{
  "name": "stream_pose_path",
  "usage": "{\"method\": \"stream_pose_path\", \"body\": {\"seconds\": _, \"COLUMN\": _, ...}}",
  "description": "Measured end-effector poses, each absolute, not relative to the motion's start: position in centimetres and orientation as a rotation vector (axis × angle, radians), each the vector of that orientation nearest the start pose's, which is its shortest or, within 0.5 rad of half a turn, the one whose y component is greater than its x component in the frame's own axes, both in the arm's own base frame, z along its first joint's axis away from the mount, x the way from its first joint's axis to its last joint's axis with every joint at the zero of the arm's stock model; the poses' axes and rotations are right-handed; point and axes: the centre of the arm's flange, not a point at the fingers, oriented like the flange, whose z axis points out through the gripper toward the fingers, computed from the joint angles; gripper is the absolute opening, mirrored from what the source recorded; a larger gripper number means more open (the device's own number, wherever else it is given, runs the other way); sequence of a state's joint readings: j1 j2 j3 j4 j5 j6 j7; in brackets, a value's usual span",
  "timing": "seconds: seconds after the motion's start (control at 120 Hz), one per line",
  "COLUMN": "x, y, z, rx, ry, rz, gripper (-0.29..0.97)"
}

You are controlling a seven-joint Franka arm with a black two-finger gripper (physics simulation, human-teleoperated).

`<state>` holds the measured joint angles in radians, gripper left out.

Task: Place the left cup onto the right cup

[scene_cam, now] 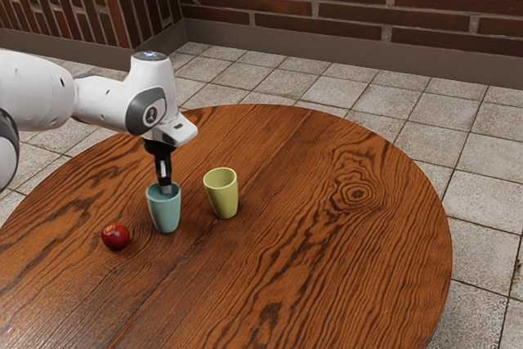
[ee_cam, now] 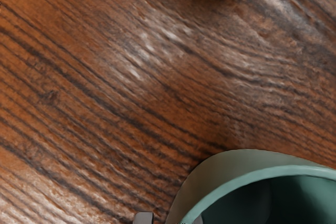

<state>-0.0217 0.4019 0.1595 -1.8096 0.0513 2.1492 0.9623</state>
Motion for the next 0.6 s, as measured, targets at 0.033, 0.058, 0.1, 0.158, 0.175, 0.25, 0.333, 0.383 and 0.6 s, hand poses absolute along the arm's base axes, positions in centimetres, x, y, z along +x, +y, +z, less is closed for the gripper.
{"method": "stream_pose_path", "body": {"seconds": 0.033, "x": 63.2, "y": 8.3, "z": 31.9, "rx": -2.799, "ry": 1.286, "rz": 0.158, "gripper": -0.05}}
{"method": "stream_pose_path", "body": {"seconds": 0.058, "x": 63.1, "y": 8.3, "z": 31.9, "rx": -2.803, "ry": 1.282, "rz": 0.155, "gripper": -0.05}}
{"method": "stream_pose_path", "body": {"seconds": 0.1, "x": 62.9, "y": 8.5, "z": 32.1, "rx": -2.808, "ry": 1.274, "rz": 0.152, "gripper": -0.06}}
{"method": "stream_pose_path", "body": {"seconds": 0.158, "x": 62.4, "y": 8.6, "z": 32.3, "rx": -2.818, "ry": 1.263, "rz": 0.151, "gripper": -0.08}}
{"method": "stream_pose_path", "body": {"seconds": 0.175, "x": 62.3, "y": 8.6, "z": 32.3, "rx": -2.82, "ry": 1.26, "rz": 0.151, "gripper": -0.08}}
{"method": "stream_pose_path", "body": {"seconds": 0.25, "x": 62.0, "y": 8.8, "z": 32.8, "rx": -2.828, "ry": 1.247, "rz": 0.144, "gripper": -0.09}}
{"method": "stream_pose_path", "body": {"seconds": 0.333, "x": 61.8, "y": 8.9, "z": 33.6, "rx": -2.831, "ry": 1.234, "rz": 0.131, "gripper": -0.1}}
{"method": "stream_pose_path", "body": {"seconds": 0.383, "x": 61.7, "y": 8.9, "z": 34.2, "rx": -2.832, "ry": 1.226, "rz": 0.119, "gripper": -0.1}}
{"method": "stream_pose_path", "body": {"seconds": 0.6, "x": 61.0, "y": 8.2, "z": 40.1, "rx": -2.817, "ry": 1.21, "rz": 0.028, "gripper": -0.11}}
